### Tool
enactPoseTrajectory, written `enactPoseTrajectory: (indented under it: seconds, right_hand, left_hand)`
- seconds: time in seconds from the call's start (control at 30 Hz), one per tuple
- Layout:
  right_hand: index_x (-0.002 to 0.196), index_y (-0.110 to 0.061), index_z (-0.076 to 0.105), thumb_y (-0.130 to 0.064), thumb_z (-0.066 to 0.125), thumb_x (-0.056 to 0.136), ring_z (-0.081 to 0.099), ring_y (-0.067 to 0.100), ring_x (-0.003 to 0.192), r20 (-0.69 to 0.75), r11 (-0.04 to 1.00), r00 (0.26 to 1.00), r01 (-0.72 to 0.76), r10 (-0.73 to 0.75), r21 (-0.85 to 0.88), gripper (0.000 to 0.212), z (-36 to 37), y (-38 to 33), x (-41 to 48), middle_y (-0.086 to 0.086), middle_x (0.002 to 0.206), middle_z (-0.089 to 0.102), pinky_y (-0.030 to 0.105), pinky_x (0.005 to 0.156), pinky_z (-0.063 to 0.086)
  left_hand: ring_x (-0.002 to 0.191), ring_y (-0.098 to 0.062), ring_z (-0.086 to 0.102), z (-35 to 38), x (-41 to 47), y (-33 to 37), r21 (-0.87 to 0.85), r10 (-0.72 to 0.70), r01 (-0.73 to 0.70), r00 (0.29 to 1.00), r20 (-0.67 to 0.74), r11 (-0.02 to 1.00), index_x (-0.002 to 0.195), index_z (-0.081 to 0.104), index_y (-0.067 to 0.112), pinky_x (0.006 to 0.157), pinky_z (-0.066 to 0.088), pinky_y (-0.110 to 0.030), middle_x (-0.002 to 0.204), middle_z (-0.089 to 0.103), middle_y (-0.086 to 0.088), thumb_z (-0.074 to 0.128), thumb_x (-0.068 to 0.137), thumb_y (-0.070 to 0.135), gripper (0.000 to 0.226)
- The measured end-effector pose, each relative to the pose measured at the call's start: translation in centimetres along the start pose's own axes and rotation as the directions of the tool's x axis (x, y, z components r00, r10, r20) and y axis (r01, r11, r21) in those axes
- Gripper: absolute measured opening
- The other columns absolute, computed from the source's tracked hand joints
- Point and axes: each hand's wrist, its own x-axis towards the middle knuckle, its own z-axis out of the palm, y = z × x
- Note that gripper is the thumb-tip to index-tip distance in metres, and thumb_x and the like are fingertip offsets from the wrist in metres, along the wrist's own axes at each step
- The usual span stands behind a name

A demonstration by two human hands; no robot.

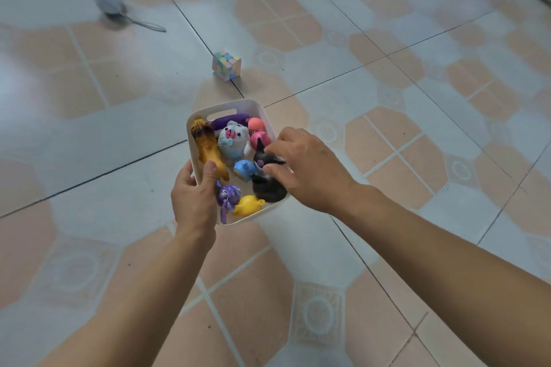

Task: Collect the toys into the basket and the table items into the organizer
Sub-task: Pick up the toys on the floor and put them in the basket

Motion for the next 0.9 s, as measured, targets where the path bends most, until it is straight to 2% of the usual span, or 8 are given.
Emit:
enactPoseTrajectory:
  seconds: [0.07, 0.2, 0.33, 0.43, 0.57, 0.73, 0.8, 0.9]
  right_hand:
    - [0.108, -0.008, 0.066, -0.030, 0.056, 0.093, 0.053, 0.026, 0.097, 0.007, 1.000, 1.000, 0.005, -0.005, 0.006, 0.029, -1.2, -1.0, 1.9, 0.010, 0.103, 0.059, 0.038, 0.085, 0.045]
    - [0.111, -0.012, 0.067, -0.031, 0.056, 0.093, 0.056, 0.025, 0.099, -0.005, 0.998, 1.000, 0.000, 0.001, 0.061, 0.028, -2.4, -2.4, 5.5, 0.008, 0.106, 0.061, 0.035, 0.086, 0.044]
    - [0.109, -0.013, 0.068, -0.030, 0.058, 0.092, 0.059, 0.025, 0.097, -0.013, 0.994, 0.999, 0.044, -0.043, 0.103, 0.027, -2.5, -2.3, 9.3, 0.007, 0.107, 0.063, 0.034, 0.086, 0.046]
    - [0.109, -0.013, 0.067, -0.031, 0.057, 0.091, 0.060, 0.026, 0.099, 0.019, 0.993, 0.996, 0.088, -0.090, 0.075, 0.027, -2.7, -1.1, 12.2, 0.008, 0.109, 0.064, 0.037, 0.088, 0.047]
    - [0.106, -0.014, 0.068, -0.029, 0.057, 0.092, 0.059, 0.024, 0.096, 0.038, 0.986, 0.987, 0.156, -0.158, 0.059, 0.023, -3.5, 0.6, 16.7, 0.007, 0.106, 0.064, 0.029, 0.082, 0.042]
    - [0.107, -0.016, 0.066, -0.028, 0.056, 0.092, 0.054, 0.021, 0.091, 0.083, 0.960, 0.958, 0.278, -0.276, -0.019, 0.022, -3.9, 3.4, 22.7, 0.004, 0.103, 0.062, 0.031, 0.080, 0.042]
    - [0.107, -0.015, 0.065, -0.027, 0.055, 0.092, 0.051, 0.019, 0.089, 0.076, 0.958, 0.956, 0.284, -0.282, -0.022, 0.022, -3.2, 4.7, 24.9, 0.005, 0.104, 0.062, 0.030, 0.079, 0.041]
    - [0.119, -0.014, 0.058, -0.030, 0.054, 0.092, 0.053, 0.027, 0.102, 0.120, 0.974, 0.969, 0.224, -0.217, -0.044, 0.031, -0.8, 6.8, 28.2, 0.010, 0.114, 0.058, 0.033, 0.082, 0.042]
  left_hand:
    - [0.096, -0.020, 0.067, -1.1, 0.6, 1.9, -0.004, 0.011, -0.011, 1.000, -0.019, 1.000, 0.135, 0.053, 0.013, 0.064, 0.054, -0.020, 0.119, 0.066, -0.010, 0.055, 0.095, 0.037, 0.047]
    - [0.082, -0.011, 0.067, -3.0, 1.5, 4.6, -0.017, 0.028, -0.030, 0.996, -0.090, 0.999, 0.133, 0.054, 0.012, 0.056, 0.053, -0.016, 0.115, 0.068, -0.010, 0.056, 0.095, 0.036, 0.045]
    - [0.094, -0.020, 0.067, -4.0, 2.9, 6.5, -0.020, 0.043, -0.046, 0.987, -0.155, 0.999, 0.134, 0.054, 0.015, 0.065, 0.054, -0.024, 0.118, 0.067, -0.010, 0.055, 0.094, 0.037, 0.046]
    - [0.093, -0.019, 0.065, -4.3, 3.8, 7.6, -0.016, 0.060, -0.065, 0.975, -0.215, 0.998, 0.133, 0.054, 0.014, 0.063, 0.052, -0.022, 0.119, 0.067, -0.010, 0.055, 0.094, 0.038, 0.046]
    - [0.098, -0.021, 0.065, -4.4, 5.4, 8.8, -0.016, 0.077, -0.085, 0.958, -0.277, 0.996, 0.133, 0.053, 0.013, 0.067, 0.052, -0.022, 0.119, 0.066, -0.008, 0.054, 0.094, 0.040, 0.047]
    - [0.104, -0.025, 0.065, -3.5, 7.8, 9.0, 0.003, 0.085, -0.089, 0.941, -0.327, 0.996, 0.131, 0.055, 0.014, 0.083, 0.056, -0.037, 0.117, 0.067, -0.008, 0.054, 0.093, 0.042, 0.047]
    - [0.104, -0.026, 0.065, -2.7, 9.0, 8.8, 0.004, 0.084, -0.088, 0.933, -0.351, 0.996, 0.131, 0.055, 0.014, 0.087, 0.055, -0.040, 0.117, 0.066, -0.008, 0.054, 0.093, 0.042, 0.047]
    - [0.101, -0.025, 0.066, -1.0, 10.5, 8.0, -0.029, 0.065, -0.084, 0.909, -0.413, 0.996, 0.129, 0.056, 0.012, 0.082, 0.056, -0.037, 0.115, 0.068, -0.009, 0.055, 0.092, 0.042, 0.047]
